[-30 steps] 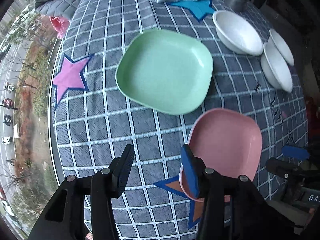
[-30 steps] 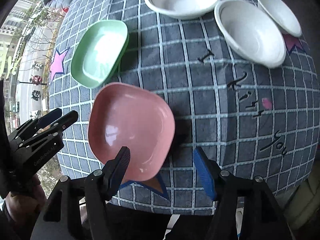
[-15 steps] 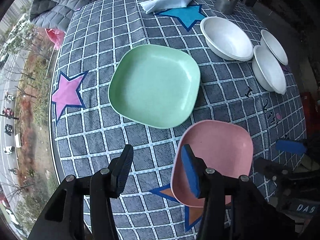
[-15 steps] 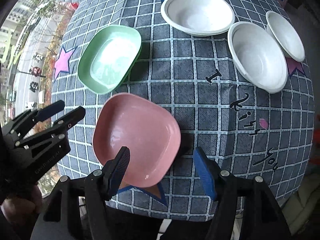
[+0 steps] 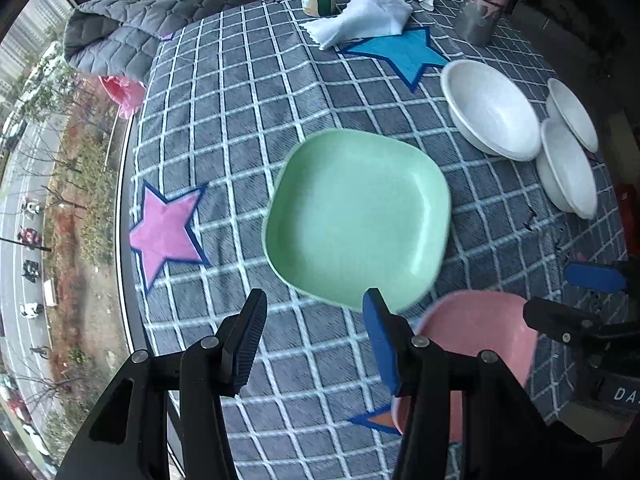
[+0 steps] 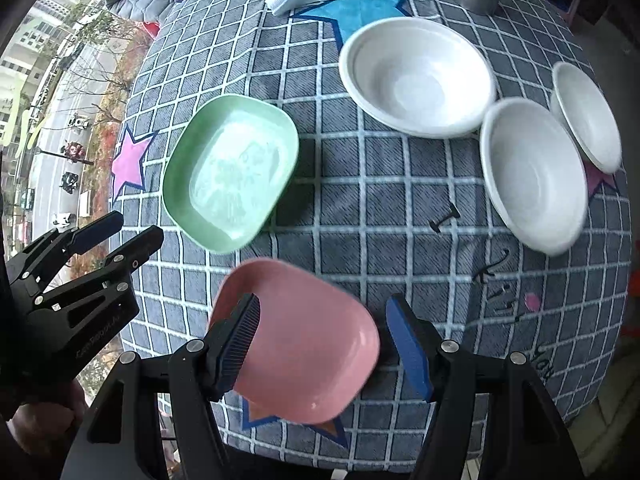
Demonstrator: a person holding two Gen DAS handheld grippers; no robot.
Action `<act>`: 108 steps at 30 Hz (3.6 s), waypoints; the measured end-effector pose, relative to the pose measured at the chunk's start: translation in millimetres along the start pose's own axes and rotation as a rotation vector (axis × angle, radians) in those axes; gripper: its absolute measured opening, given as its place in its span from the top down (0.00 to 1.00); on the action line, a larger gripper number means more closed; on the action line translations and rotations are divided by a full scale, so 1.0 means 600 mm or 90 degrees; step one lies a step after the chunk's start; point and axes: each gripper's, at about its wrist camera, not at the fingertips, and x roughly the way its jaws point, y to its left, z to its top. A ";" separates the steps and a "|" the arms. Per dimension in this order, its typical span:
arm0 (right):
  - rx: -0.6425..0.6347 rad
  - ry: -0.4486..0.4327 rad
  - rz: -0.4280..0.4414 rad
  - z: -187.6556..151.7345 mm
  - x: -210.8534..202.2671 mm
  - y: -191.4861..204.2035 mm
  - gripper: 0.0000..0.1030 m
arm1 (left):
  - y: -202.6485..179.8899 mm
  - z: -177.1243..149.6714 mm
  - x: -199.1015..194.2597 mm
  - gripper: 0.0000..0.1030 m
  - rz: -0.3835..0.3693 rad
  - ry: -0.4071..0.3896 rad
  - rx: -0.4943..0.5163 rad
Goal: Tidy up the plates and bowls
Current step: 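Move the left gripper to the green plate and grip its rim, then lift the green plate with the left gripper and lower it onto the pink plate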
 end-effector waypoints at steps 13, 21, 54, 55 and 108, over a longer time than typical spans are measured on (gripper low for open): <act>0.108 0.017 0.058 0.086 0.075 0.000 0.35 | 0.058 0.117 0.112 0.48 0.015 0.053 0.055; 0.144 0.027 0.054 0.103 0.125 0.004 0.38 | 0.034 0.115 0.157 0.50 0.008 0.075 0.107; 0.090 0.004 0.032 0.132 0.088 0.028 0.81 | 0.021 0.096 0.099 0.84 -0.017 0.059 0.071; 0.089 0.003 0.033 0.132 0.086 0.027 0.81 | 0.025 0.090 0.091 0.84 -0.017 0.058 0.070; -0.034 0.113 0.013 -0.091 0.112 0.024 0.74 | -0.052 -0.174 0.057 0.68 -0.062 0.161 0.029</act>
